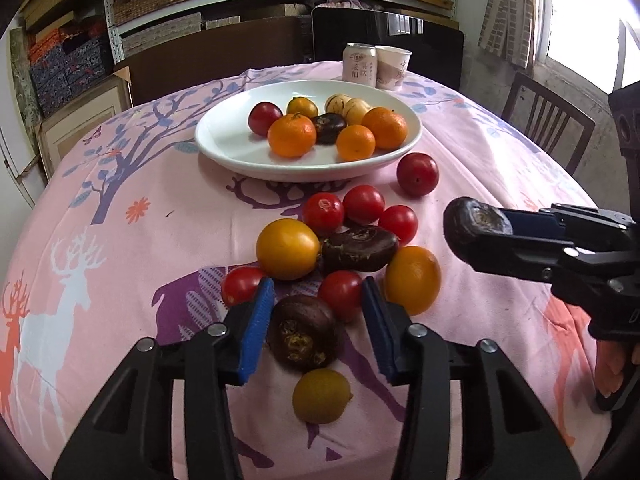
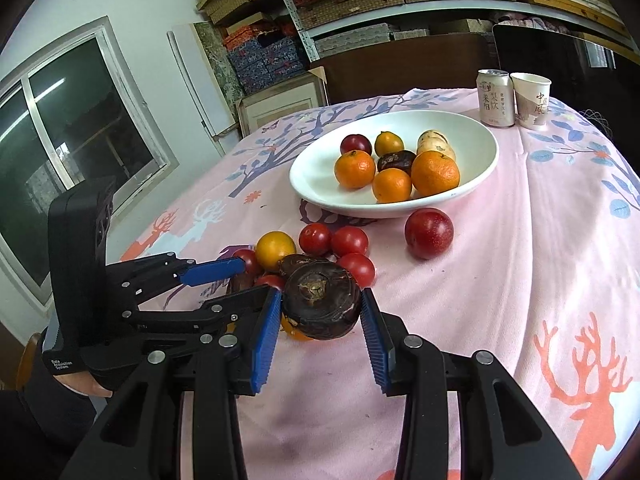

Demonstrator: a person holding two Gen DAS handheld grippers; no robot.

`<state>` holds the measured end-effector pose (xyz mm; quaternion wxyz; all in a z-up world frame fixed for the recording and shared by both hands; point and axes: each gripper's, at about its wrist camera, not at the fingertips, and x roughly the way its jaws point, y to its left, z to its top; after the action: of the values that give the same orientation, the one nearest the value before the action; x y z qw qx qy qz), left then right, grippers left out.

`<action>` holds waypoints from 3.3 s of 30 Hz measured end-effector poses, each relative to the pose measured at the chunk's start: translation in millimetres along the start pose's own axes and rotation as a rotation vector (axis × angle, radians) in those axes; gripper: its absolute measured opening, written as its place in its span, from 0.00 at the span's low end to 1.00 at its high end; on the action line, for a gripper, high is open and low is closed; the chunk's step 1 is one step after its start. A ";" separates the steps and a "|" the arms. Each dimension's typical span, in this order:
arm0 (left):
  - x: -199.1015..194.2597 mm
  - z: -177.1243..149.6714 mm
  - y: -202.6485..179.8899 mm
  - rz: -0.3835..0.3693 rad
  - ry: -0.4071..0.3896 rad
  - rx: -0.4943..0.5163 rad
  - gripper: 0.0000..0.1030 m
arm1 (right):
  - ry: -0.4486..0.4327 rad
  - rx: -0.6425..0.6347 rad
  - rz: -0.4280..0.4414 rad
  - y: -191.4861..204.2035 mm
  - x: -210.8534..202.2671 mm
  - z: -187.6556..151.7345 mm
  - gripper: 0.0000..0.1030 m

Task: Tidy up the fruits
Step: 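Lift the dark fruit with the right gripper while the left approaches another dark fruit, then grasp the second dark fruit with the left gripper while the right carries its fruit to the plate, release both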

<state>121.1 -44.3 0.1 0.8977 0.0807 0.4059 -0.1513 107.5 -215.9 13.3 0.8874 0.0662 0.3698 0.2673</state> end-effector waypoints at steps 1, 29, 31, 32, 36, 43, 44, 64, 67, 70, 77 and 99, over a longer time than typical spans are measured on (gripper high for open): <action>-1.3 -0.9 -2.5 -0.008 0.004 0.006 0.25 | -0.002 0.001 -0.002 -0.4 -0.7 -0.2 0.39; -24.7 -34.5 15.6 0.046 0.063 -0.057 0.58 | -0.012 0.003 0.000 0.6 -6.3 -5.5 0.39; -24.0 -33.9 21.7 0.035 0.068 -0.078 0.58 | -0.011 0.006 -0.001 0.2 -6.0 -5.7 0.39; -22.4 -34.2 23.2 0.046 0.075 -0.074 0.58 | -0.010 0.007 -0.001 -0.2 -5.6 -5.7 0.39; -11.2 -37.4 34.5 0.030 0.111 -0.108 0.56 | -0.009 0.005 0.002 0.6 -4.9 -6.0 0.39; -11.7 -38.0 35.2 0.036 0.093 -0.091 0.38 | -0.006 0.008 0.001 -0.3 -4.8 -6.2 0.39; -12.6 -38.7 34.3 0.035 0.093 -0.083 0.38 | -0.006 0.008 0.001 -0.4 -4.8 -6.2 0.39; -4.8 103.2 33.6 -0.065 -0.132 -0.175 0.38 | -0.169 -0.092 -0.214 8.9 -13.0 72.8 0.39; 30.4 122.0 50.1 -0.042 -0.072 -0.250 0.38 | -0.133 -0.106 -0.218 1.8 21.0 97.4 0.39; 54.2 127.0 63.1 0.012 -0.031 -0.298 0.38 | -0.089 -0.089 -0.264 -8.7 55.2 110.7 0.40; 39.5 124.7 77.1 0.138 -0.124 -0.307 0.87 | -0.123 0.004 -0.278 -27.3 54.6 105.9 0.71; -22.9 6.2 22.0 0.096 -0.030 -0.109 0.92 | -0.120 0.174 -0.191 -67.4 -8.1 34.0 0.73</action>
<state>118.5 -20.5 21.9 0.9129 0.0488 0.3959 -0.0867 154.9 -274.6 21.5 0.9203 0.1232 0.3422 0.1441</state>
